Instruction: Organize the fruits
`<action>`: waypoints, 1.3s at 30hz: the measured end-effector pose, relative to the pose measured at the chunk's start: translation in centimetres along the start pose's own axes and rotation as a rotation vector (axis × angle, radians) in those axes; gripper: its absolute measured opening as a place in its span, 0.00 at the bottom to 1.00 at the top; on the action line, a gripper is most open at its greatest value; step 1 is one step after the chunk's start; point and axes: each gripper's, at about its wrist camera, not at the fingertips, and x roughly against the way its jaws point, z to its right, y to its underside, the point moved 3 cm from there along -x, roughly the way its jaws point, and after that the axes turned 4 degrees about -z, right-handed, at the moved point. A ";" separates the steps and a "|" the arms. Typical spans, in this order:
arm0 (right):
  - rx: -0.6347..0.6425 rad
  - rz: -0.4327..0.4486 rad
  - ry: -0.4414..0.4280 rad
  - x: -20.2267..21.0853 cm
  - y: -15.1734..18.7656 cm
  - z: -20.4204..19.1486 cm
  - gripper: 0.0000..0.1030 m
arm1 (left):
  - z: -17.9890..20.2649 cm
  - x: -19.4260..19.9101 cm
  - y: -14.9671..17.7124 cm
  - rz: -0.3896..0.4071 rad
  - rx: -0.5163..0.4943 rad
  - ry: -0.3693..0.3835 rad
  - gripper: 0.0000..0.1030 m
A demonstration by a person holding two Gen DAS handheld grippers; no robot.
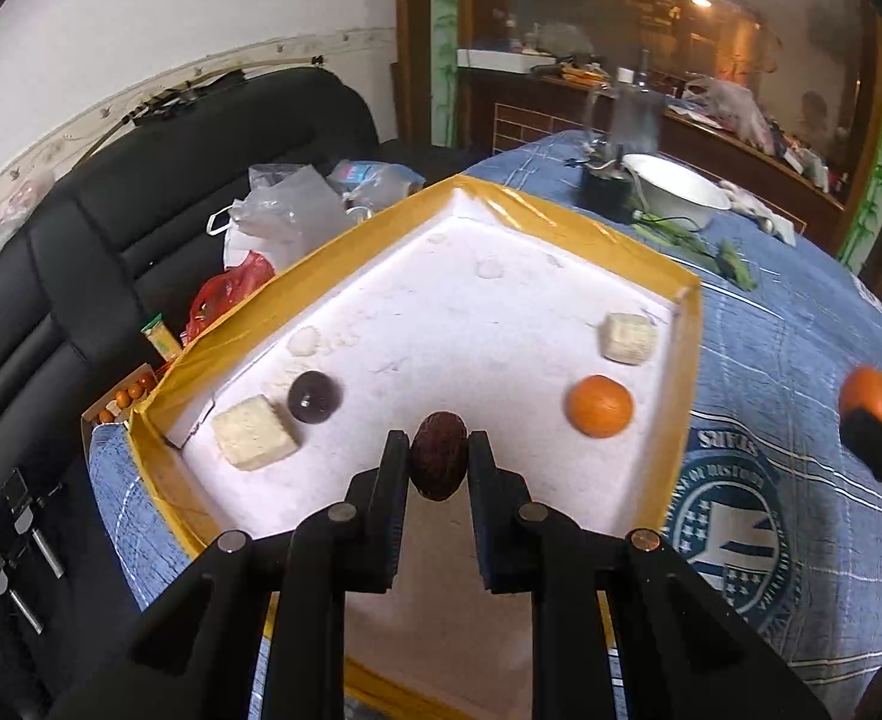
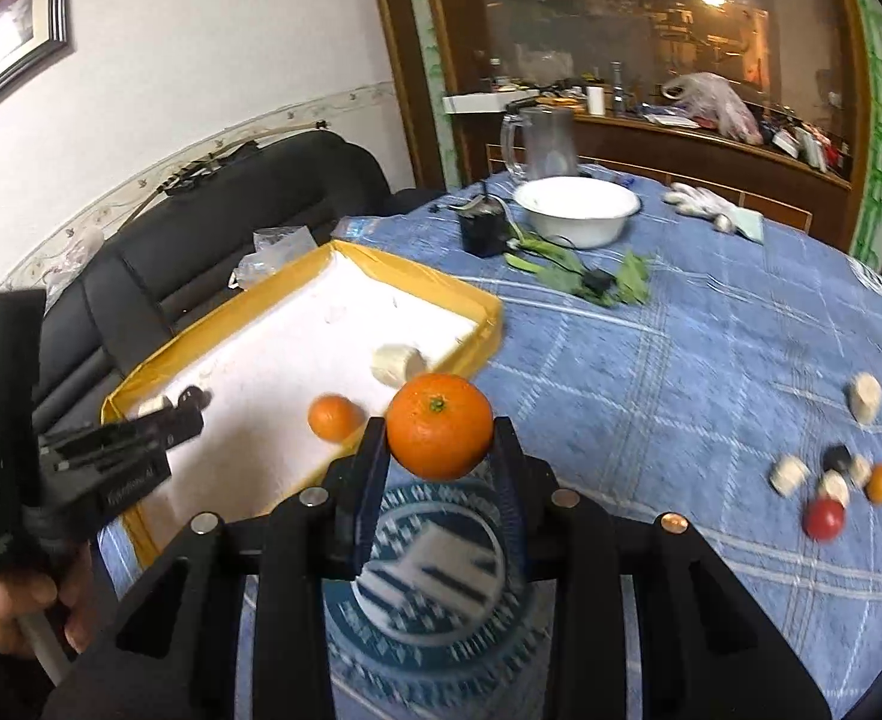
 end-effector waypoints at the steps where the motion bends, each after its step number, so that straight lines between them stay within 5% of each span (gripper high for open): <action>1: 0.007 0.000 -0.002 -0.3 -0.3 -0.3 0.35 | -0.2 -0.1 0.0 -0.001 0.003 -0.002 0.17; 18: 0.048 -0.103 -0.006 -9.3 -4.8 -2.4 0.35 | -3.3 -2.2 -3.1 -0.005 0.073 -0.061 0.17; 39: 0.061 -0.168 -0.001 -14.7 -7.3 -2.9 0.35 | -5.3 -4.6 -4.6 -0.048 0.140 -0.091 0.17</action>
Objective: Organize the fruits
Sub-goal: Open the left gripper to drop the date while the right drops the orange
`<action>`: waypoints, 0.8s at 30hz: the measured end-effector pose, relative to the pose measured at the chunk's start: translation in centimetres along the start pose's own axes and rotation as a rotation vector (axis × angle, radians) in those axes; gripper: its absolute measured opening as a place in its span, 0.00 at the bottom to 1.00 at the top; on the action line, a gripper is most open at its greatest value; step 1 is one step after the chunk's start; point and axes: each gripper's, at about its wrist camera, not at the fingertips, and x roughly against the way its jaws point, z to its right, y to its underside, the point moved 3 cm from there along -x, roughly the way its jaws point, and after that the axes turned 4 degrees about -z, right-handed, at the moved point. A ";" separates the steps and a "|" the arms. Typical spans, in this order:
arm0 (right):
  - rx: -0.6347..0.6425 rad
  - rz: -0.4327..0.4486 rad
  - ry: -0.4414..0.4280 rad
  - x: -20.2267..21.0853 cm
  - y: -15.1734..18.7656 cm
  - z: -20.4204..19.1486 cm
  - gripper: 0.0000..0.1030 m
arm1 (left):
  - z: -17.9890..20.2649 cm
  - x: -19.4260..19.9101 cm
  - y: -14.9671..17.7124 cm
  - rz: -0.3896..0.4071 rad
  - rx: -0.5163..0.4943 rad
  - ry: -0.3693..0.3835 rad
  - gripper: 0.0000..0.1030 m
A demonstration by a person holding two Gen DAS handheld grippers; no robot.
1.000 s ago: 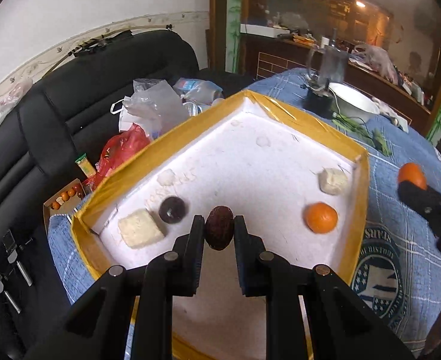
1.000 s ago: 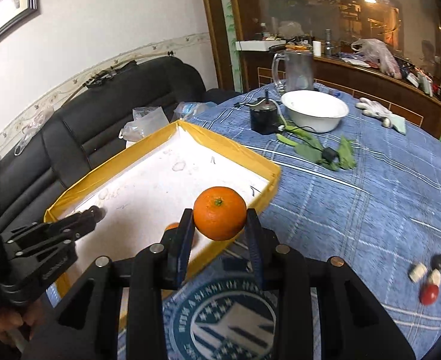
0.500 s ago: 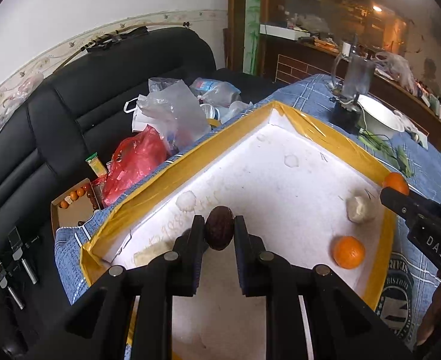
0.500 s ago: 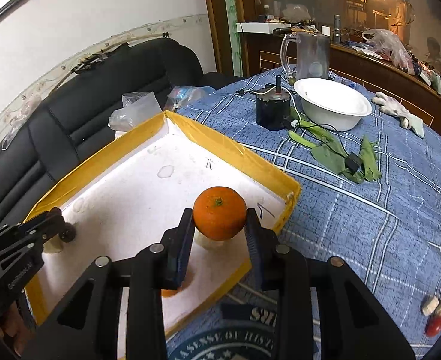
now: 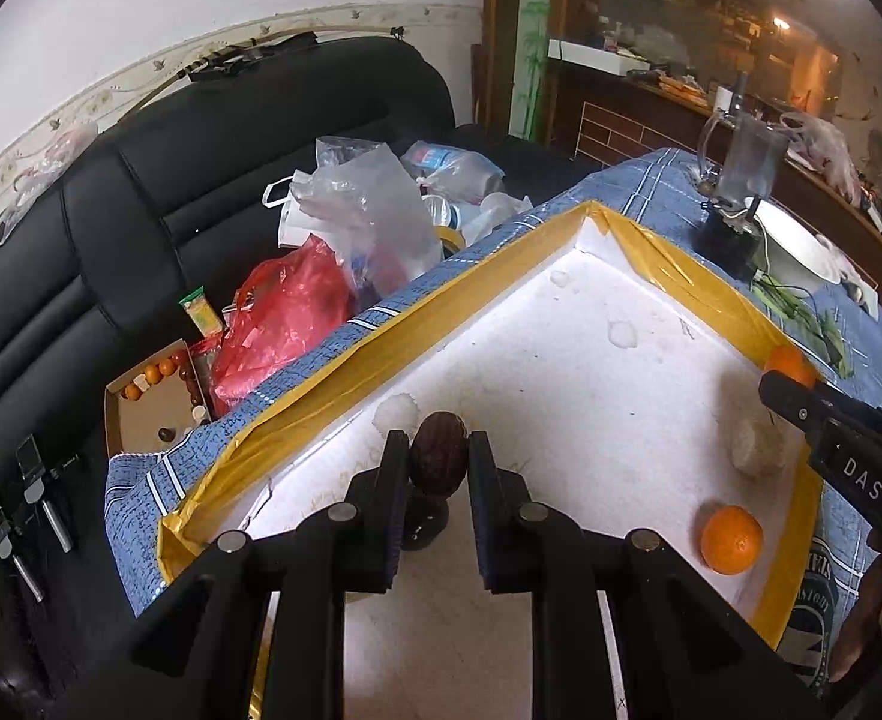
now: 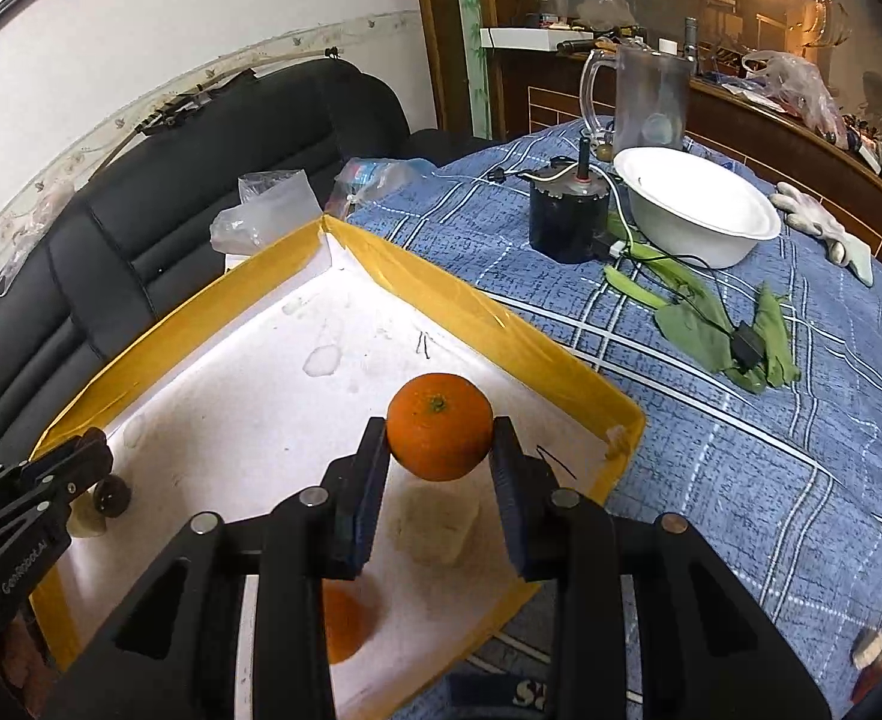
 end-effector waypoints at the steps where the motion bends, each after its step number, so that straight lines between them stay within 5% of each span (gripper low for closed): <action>1: 0.001 -0.004 0.000 -0.2 0.0 0.0 0.35 | 0.0 -0.1 0.0 -0.004 0.003 0.002 0.17; 17: 0.020 -0.075 0.019 -2.7 -0.2 -0.1 0.36 | -1.1 -1.0 0.2 -0.039 0.045 -0.002 0.18; 21: 0.013 -0.079 0.018 -1.9 0.0 0.2 0.60 | -1.3 -1.3 0.5 -0.072 0.053 0.036 0.42; 23: 0.004 -0.059 0.011 -0.7 0.0 0.5 0.60 | -1.5 -0.6 0.5 -0.069 0.070 0.025 0.66; 24: -0.004 -0.043 0.020 0.3 0.0 0.9 0.60 | -1.8 -0.2 0.6 -0.061 0.085 0.029 0.67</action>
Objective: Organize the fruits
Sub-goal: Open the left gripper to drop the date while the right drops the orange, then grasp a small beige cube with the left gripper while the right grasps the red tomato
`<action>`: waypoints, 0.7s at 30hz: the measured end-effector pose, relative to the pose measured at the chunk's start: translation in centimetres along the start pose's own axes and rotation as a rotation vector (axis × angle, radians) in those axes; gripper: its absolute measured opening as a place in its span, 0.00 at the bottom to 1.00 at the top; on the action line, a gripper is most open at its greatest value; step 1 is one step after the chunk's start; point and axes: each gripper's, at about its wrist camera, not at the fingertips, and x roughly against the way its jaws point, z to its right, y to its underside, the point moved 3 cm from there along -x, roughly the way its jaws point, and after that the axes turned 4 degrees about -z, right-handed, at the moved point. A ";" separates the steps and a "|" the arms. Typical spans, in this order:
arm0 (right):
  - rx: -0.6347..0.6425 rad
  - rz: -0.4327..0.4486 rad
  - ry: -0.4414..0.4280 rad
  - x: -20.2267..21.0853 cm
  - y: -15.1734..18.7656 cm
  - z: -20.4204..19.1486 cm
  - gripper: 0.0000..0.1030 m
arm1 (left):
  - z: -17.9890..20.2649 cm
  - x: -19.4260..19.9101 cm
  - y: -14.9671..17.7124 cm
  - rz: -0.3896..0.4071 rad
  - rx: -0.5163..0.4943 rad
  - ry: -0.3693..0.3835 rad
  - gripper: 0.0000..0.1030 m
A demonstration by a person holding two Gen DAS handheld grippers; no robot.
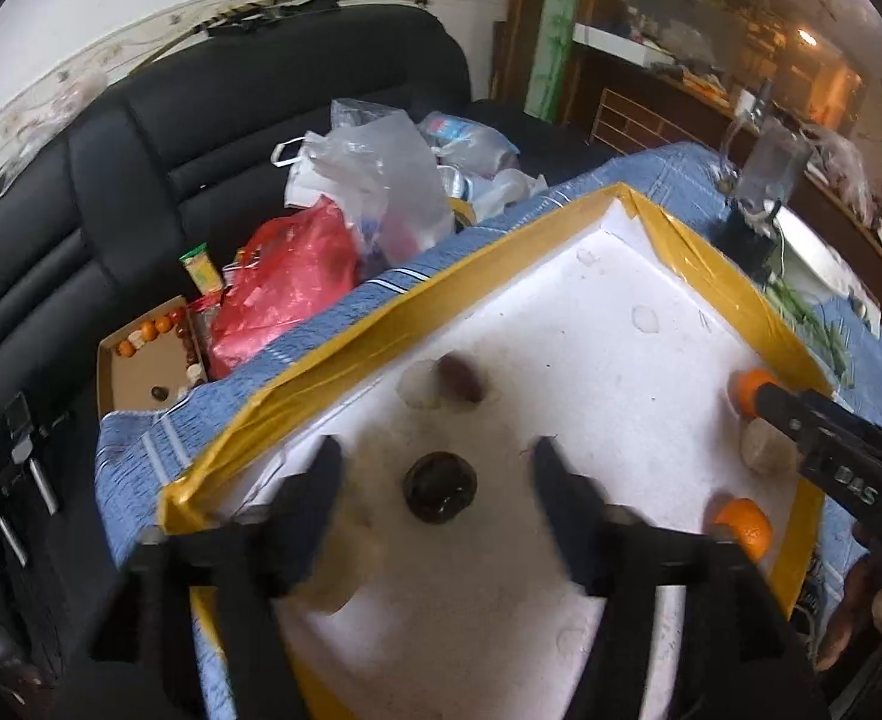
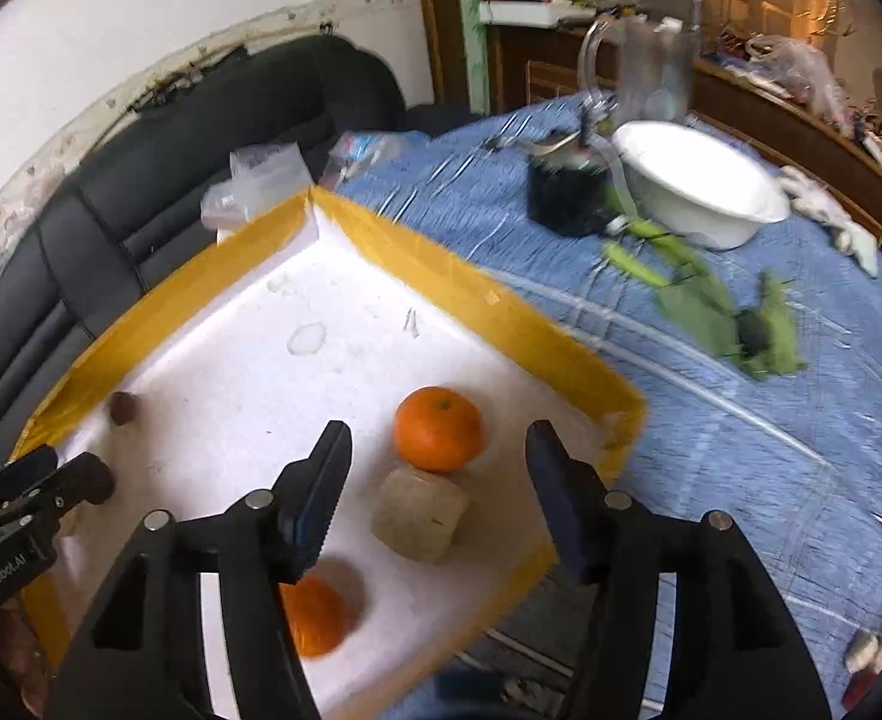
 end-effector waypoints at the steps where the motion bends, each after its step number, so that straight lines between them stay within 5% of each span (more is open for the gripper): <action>1: -0.011 0.017 0.002 1.0 0.1 0.5 0.60 | -0.3 0.8 0.1 0.019 0.022 0.020 0.67; 4: -0.054 0.107 0.018 5.6 1.0 2.3 0.64 | -0.3 2.9 0.5 0.063 0.048 0.058 0.68; 7: -0.114 0.199 0.060 10.1 3.1 4.7 0.80 | 0.3 5.0 1.0 0.126 0.057 0.095 0.78; 11: -0.238 0.297 0.156 15.3 8.5 9.6 0.92 | 3.7 7.5 2.6 0.186 -0.019 0.179 0.78; 21: -0.491 0.164 0.322 16.1 20.7 20.5 0.87 | 15.9 7.7 9.9 0.128 -0.400 0.350 0.79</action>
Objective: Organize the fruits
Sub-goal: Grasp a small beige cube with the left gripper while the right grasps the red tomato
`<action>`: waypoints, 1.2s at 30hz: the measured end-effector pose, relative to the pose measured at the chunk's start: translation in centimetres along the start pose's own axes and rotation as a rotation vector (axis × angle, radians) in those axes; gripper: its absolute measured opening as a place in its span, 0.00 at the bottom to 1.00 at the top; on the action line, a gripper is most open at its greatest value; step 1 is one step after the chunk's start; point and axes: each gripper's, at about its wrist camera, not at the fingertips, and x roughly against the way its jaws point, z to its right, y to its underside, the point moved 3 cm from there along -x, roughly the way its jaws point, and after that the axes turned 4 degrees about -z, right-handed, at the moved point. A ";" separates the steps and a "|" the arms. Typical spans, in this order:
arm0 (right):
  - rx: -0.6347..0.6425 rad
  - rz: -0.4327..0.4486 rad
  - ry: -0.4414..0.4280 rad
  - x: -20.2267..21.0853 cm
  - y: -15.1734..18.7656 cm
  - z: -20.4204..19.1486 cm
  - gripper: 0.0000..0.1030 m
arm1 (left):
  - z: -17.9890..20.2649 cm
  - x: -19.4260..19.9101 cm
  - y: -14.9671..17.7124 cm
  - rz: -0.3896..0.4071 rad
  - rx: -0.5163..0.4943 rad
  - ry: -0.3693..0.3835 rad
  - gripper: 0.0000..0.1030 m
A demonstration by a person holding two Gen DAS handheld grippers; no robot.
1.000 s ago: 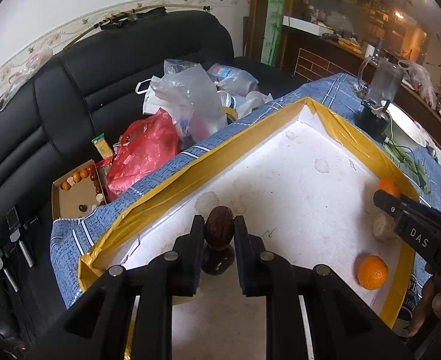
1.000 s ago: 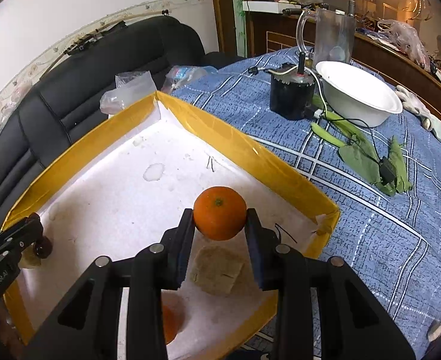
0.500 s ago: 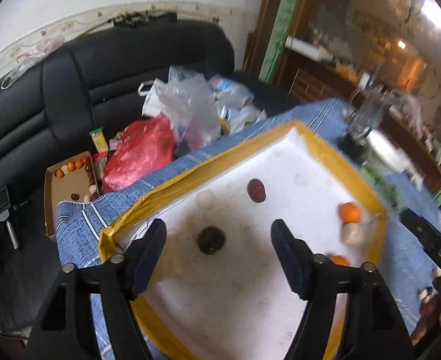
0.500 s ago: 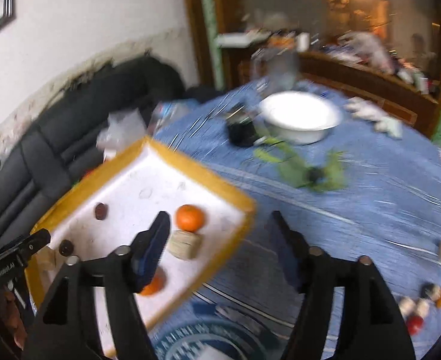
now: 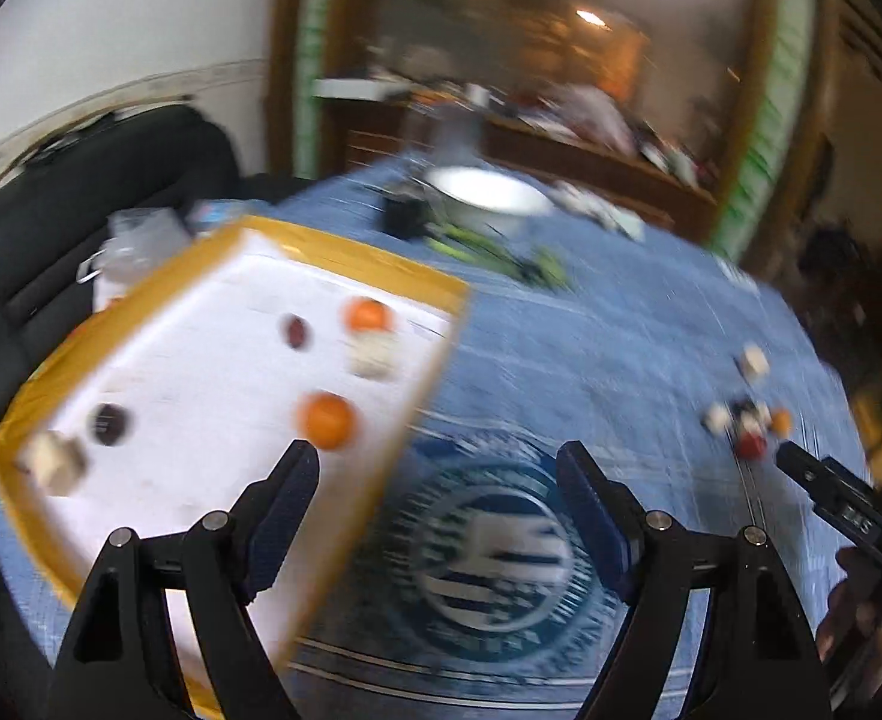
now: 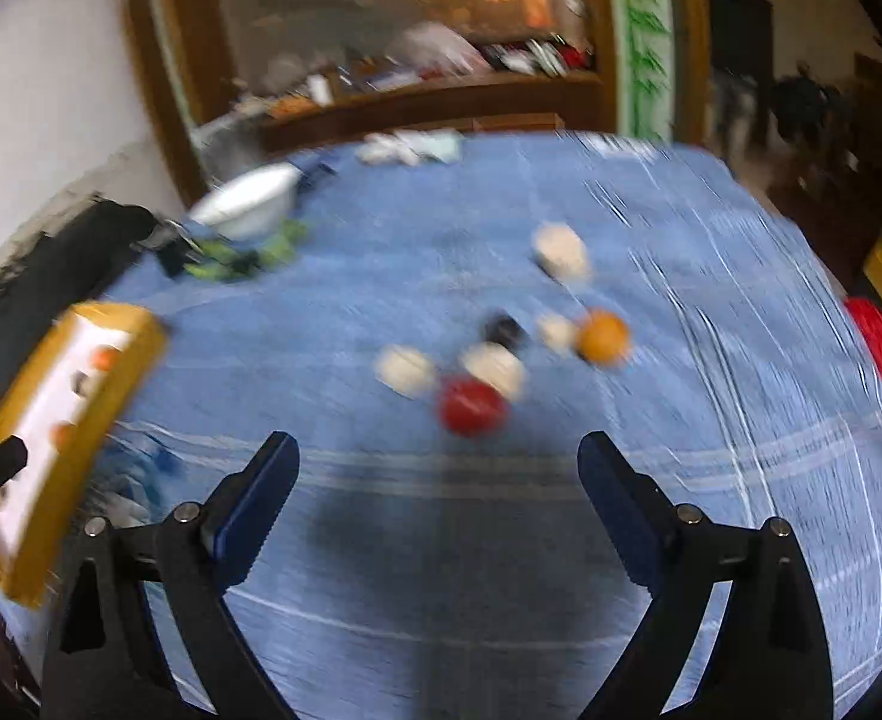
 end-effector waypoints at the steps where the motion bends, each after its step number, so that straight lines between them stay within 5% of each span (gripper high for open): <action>1: -0.006 -0.019 0.017 -0.5 0.4 0.7 0.85 | 1.2 -0.7 0.4 -0.022 -0.035 0.016 0.79; 11: 0.013 -0.079 0.043 -4.2 -0.8 0.9 0.69 | 4.5 -2.1 1.2 -0.063 -0.129 0.037 0.79; 13: 0.011 -0.090 0.043 -5.0 -1.2 0.8 0.63 | 4.5 -2.3 0.9 -0.058 -0.115 0.045 0.79; 17: 0.020 -0.101 0.053 -5.8 -1.6 0.7 0.34 | 6.0 -3.5 0.5 -0.060 -0.129 0.045 0.79; 29: -0.103 -0.055 0.052 -3.5 -1.6 7.6 0.34 | 18.8 -10.8 -0.8 -0.150 -0.317 0.194 0.78; 31: -0.139 -0.046 0.037 -3.3 -1.7 8.6 0.34 | 20.4 -12.1 -0.9 -0.172 -0.335 0.210 0.68; 33: -0.143 -0.046 0.028 -3.5 -1.6 8.8 0.34 | 21.1 -12.9 -1.0 -0.157 -0.371 0.161 0.44; 34: -0.141 -0.049 0.024 -3.6 -1.7 8.7 0.34 | 21.3 -12.9 -1.1 -0.158 -0.377 0.180 0.24; 36: -0.128 -0.057 0.018 -3.9 -1.6 8.5 0.34 | 21.2 -12.6 -1.0 -0.158 -0.386 0.182 0.16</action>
